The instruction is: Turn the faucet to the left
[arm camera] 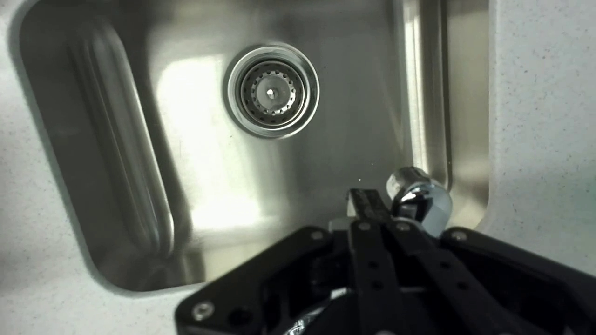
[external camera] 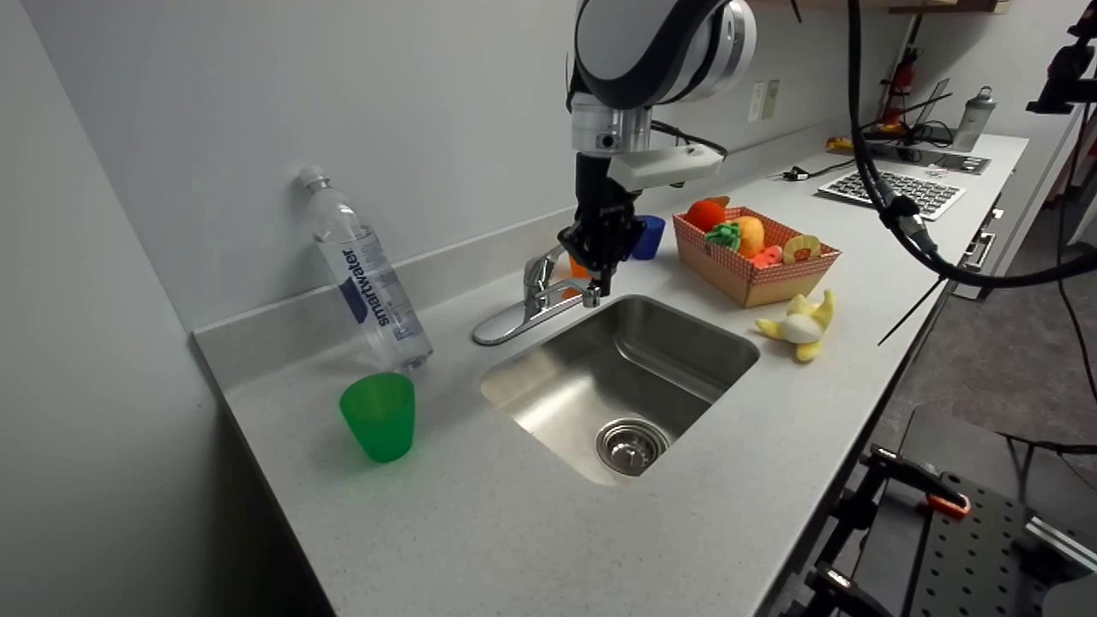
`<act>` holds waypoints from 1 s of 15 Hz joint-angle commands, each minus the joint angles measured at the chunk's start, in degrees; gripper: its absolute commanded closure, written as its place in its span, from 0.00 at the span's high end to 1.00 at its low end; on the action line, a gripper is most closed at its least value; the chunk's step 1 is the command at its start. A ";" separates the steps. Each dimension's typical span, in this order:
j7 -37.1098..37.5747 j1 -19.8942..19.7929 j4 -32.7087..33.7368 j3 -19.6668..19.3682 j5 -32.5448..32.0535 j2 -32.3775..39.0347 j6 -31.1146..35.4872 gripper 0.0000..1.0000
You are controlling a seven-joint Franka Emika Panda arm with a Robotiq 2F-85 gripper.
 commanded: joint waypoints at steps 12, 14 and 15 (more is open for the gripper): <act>27.84 2.68 9.83 -3.30 -5.00 6.41 -4.21 0.00; 26.05 1.92 9.51 -3.41 -4.18 5.20 -7.30 0.00; 26.75 2.42 7.49 -3.23 -4.31 3.71 -7.66 0.00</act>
